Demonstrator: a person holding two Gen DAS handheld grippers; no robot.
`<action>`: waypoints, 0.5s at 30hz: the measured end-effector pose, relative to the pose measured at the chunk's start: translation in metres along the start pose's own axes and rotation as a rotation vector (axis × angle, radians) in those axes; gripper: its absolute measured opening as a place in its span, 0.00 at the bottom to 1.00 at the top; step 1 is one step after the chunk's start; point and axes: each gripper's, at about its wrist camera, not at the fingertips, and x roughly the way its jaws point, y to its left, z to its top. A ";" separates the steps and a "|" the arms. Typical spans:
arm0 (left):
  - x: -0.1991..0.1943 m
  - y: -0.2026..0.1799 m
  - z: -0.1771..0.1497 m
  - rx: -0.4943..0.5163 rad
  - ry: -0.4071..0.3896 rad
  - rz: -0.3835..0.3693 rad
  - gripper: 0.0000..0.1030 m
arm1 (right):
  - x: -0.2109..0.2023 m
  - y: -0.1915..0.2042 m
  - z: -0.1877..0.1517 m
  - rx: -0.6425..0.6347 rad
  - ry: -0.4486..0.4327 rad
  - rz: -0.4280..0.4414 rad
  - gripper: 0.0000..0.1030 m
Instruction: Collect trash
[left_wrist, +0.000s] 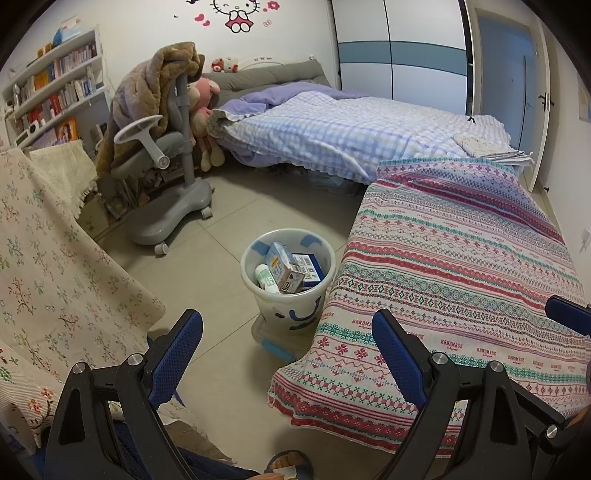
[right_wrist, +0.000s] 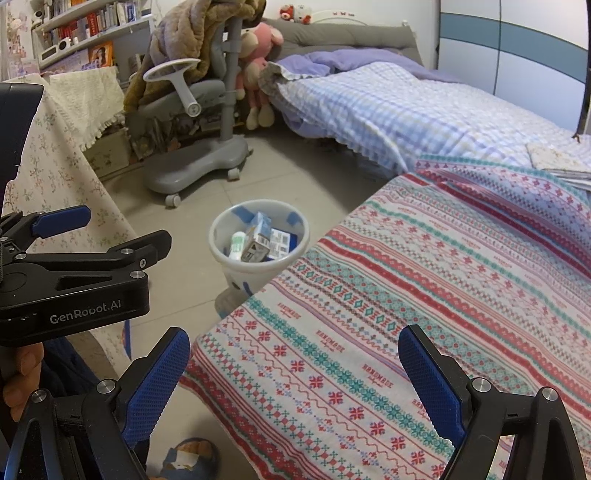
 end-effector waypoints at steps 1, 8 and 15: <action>0.000 0.000 0.000 0.000 -0.002 0.000 0.92 | 0.000 0.000 0.000 -0.001 0.000 0.000 0.92; 0.000 -0.001 -0.001 -0.001 -0.002 0.000 0.92 | -0.001 0.000 0.000 -0.006 -0.001 0.000 0.92; -0.004 -0.002 -0.003 -0.003 -0.021 -0.008 0.92 | 0.000 0.000 0.000 -0.006 0.000 0.001 0.92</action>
